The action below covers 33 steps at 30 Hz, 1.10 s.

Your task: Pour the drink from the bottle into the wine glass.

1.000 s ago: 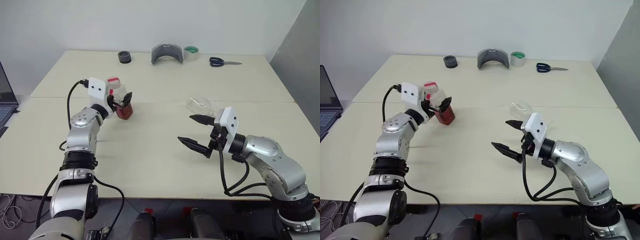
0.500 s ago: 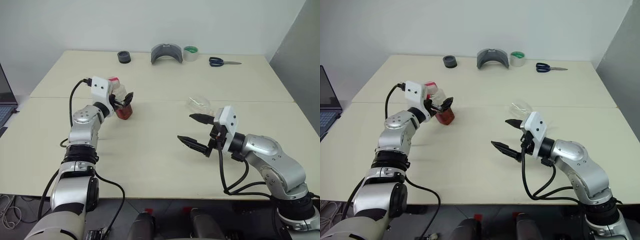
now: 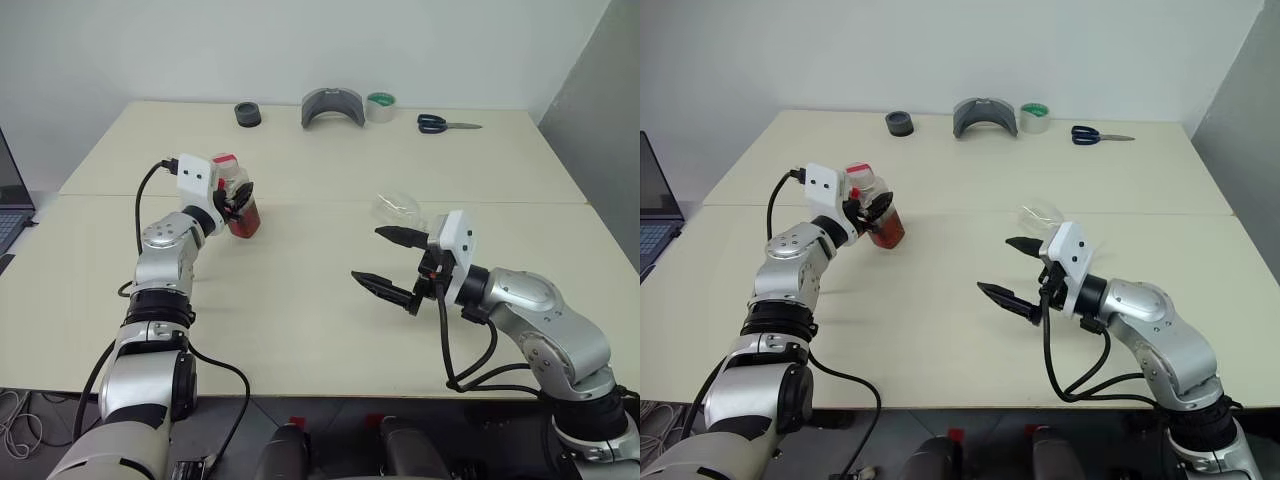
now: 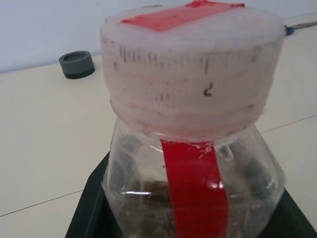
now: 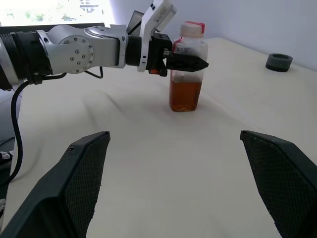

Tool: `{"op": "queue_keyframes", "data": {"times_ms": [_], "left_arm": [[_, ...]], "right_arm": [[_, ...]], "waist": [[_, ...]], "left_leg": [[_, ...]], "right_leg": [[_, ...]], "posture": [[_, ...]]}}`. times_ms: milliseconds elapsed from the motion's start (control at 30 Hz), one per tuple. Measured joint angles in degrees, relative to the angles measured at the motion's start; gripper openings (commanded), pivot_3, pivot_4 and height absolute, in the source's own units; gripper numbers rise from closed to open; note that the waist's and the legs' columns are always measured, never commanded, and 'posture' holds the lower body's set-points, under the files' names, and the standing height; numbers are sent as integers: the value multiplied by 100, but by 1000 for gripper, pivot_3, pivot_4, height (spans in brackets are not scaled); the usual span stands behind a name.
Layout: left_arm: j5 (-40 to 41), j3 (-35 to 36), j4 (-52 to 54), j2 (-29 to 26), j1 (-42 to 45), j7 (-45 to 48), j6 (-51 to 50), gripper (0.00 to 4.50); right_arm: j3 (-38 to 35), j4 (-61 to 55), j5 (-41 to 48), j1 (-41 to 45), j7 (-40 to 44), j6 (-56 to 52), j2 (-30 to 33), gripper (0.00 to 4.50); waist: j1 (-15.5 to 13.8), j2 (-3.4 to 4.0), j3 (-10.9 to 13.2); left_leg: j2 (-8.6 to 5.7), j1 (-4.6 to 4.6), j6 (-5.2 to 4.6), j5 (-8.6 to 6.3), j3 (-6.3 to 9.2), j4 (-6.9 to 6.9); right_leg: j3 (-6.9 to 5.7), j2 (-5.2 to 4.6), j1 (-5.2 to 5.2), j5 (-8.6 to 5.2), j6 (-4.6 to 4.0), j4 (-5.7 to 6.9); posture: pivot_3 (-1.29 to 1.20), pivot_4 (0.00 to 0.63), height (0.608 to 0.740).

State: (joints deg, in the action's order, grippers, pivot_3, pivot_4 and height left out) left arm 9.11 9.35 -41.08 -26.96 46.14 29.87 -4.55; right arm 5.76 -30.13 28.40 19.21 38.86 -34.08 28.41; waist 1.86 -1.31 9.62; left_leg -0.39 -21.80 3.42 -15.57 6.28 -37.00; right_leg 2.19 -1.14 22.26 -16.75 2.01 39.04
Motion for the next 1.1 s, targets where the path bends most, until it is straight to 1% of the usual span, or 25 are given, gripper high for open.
{"op": "queue_keyframes", "data": {"times_ms": [167, 267, 467, 633, 800, 967, 1100], "left_arm": [[85, 9, 99, 34, -61, 185, -6, 1819], [154, -49, 394, 109, -195, 438, -90, 1817], [347, -655, 1583, 374, -554, 1306, -571, 1817], [433, -1340, 2365, 501, -594, 2098, -807, 1817], [430, -1804, 2452, 726, -528, 2731, -725, 1817], [433, -1950, 2361, 905, -280, 3220, -476, 1817], [428, -2031, 2182, 1018, -260, 3451, -352, 1817]], "right_arm": [[-9, -35, 67, 12, 0, 0, -6, 4500], [-68, -136, 195, 16, -7, -7, -3, 4500], [-463, -456, 515, 103, -135, -319, 205, 4500], [-521, -769, 652, 209, -601, -841, 305, 4500], [-499, -822, 604, 411, -1169, -1078, 94, 4500], [-94, -683, 136, 805, -1688, -1133, -233, 4500], [146, -510, -130, 950, -1920, -1166, -468, 4500]], "waist": [[-4, 0, 0], [-4, 0, 0], [-22, -1, 1], [3, -1, 1], [13, 0, 2], [13, 0, 2], [6, 0, 2]], "left_leg": [[-1, -2, 0, 0, 0, 0], [-2, -5, 0, 0, 1, 0], [-2, -10, 0, 0, 4, -2], [1, -4, 0, 0, -1, 2], [0, -4, -1, 1, -4, -3], [0, -3, -1, 1, -4, 0], [-2, -9, -2, 1, -4, 0]], "right_leg": [[1, -2, 0, 0, 0, -1], [0, -3, 0, 0, 0, -3], [0, -8, 0, 0, -1, -4], [4, 0, 1, 0, -1, -2], [6, 3, 1, 0, 0, 2], [6, 4, 2, 0, 0, 0], [7, 1, 4, 0, -1, -4]], "posture": [[0, 150, 740], [0, 150, 740], [0, 150, 740], [0, 150, 740], [0, 150, 740], [0, 150, 740], [0, 150, 740]]}}
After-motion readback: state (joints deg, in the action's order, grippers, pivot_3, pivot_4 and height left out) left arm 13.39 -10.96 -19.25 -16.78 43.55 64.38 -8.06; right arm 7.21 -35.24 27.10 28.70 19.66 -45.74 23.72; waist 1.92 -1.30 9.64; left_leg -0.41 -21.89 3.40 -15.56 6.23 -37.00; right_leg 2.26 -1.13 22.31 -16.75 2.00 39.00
